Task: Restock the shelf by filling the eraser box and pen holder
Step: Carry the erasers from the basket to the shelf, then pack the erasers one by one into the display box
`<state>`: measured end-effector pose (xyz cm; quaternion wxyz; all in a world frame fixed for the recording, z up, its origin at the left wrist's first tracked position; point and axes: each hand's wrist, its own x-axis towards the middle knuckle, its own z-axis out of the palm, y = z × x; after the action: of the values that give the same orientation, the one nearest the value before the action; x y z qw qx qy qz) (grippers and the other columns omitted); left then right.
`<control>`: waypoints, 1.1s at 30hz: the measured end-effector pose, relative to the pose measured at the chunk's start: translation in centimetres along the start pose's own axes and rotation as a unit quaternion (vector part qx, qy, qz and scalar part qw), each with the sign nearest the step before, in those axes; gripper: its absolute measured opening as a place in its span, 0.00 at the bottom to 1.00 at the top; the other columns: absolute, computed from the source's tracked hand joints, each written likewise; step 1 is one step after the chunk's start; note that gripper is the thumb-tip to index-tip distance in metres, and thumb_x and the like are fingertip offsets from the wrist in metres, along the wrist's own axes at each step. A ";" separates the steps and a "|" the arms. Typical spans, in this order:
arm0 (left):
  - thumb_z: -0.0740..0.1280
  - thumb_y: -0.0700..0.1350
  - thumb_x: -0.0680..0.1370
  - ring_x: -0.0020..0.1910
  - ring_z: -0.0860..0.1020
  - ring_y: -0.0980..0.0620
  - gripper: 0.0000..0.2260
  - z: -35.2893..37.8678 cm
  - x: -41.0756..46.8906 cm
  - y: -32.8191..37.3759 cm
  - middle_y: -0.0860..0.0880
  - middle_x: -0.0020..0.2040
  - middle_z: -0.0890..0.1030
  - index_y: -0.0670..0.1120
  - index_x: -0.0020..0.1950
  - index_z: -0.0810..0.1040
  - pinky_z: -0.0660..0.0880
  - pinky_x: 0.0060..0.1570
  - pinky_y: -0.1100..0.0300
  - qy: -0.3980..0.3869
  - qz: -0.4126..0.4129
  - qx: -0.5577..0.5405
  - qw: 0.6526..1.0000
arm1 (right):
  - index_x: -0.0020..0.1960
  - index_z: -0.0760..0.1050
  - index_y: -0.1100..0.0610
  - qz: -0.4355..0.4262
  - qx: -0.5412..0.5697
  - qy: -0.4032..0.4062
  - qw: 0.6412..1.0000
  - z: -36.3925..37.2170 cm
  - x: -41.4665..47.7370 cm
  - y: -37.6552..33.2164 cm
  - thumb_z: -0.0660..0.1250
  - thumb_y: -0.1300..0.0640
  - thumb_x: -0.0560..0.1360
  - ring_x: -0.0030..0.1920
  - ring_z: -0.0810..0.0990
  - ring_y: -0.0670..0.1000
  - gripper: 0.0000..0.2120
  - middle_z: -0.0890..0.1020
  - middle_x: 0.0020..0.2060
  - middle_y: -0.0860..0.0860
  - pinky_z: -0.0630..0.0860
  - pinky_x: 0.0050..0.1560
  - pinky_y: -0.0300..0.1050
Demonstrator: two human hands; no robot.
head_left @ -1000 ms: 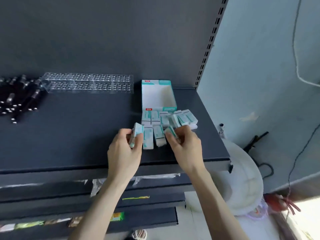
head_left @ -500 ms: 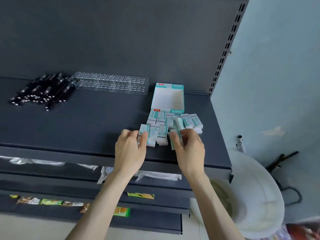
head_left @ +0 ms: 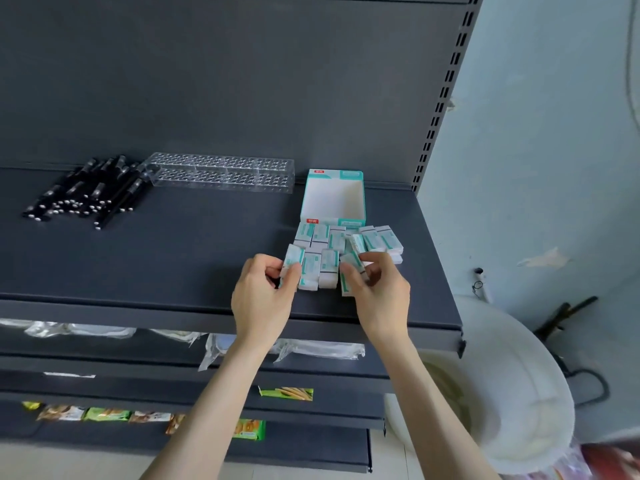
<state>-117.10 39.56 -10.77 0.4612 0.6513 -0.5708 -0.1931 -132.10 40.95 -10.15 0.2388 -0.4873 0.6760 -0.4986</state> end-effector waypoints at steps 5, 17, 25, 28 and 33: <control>0.67 0.43 0.77 0.32 0.71 0.56 0.06 -0.6 -0.2 0.5 0.49 0.35 0.75 0.46 0.41 0.72 0.68 0.33 0.69 0.020 -0.014 -0.112 0.993 | 0.51 0.75 0.52 0.006 0.079 0.003 0.997 -0.6 -0.2 0.0 0.72 0.53 0.71 0.33 0.73 0.40 0.10 0.76 0.33 0.45 0.71 0.38 0.33; 0.66 0.38 0.77 0.37 0.81 0.59 0.06 0.3 5.6 2.5 0.51 0.41 0.80 0.47 0.45 0.72 0.76 0.36 0.65 -0.007 -0.051 -0.299 0.953 | 0.45 0.79 0.46 -0.054 0.081 -0.083 0.992 0.2 6.4 -3.0 0.70 0.57 0.72 0.35 0.78 0.52 0.06 0.83 0.38 0.53 0.77 0.41 0.50; 0.68 0.42 0.77 0.33 0.75 0.62 0.02 2.7 12.5 2.3 0.58 0.33 0.80 0.47 0.44 0.78 0.74 0.34 0.67 -0.069 -0.043 -0.335 0.939 | 0.44 0.77 0.58 -0.048 0.177 -0.060 0.981 3.0 11.9 -4.4 0.72 0.68 0.69 0.37 0.82 0.47 0.08 0.83 0.36 0.50 0.78 0.41 0.41; 0.67 0.43 0.78 0.34 0.75 0.60 0.04 3.8 14.8 2.4 0.53 0.35 0.80 0.43 0.44 0.78 0.75 0.35 0.65 -0.109 -0.049 -0.337 0.934 | 0.42 0.78 0.58 -0.047 0.195 -0.040 0.979 3.7 13.6 -4.9 0.72 0.66 0.70 0.31 0.78 0.39 0.05 0.82 0.29 0.43 0.71 0.35 0.30; 0.62 0.43 0.80 0.42 0.81 0.53 0.07 5.5 17.1 3.2 0.50 0.40 0.83 0.41 0.46 0.76 0.79 0.41 0.58 -0.182 -0.072 -0.375 0.906 | 0.41 0.77 0.58 -0.044 0.166 -0.030 0.985 4.5 16.0 -5.0 0.71 0.60 0.72 0.37 0.80 0.47 0.04 0.82 0.34 0.49 0.79 0.41 0.44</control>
<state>-118.48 21.99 -6.17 0.5446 0.4231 -0.4821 -0.5403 -132.88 24.50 -4.77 0.3144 -0.4848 0.5545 -0.5989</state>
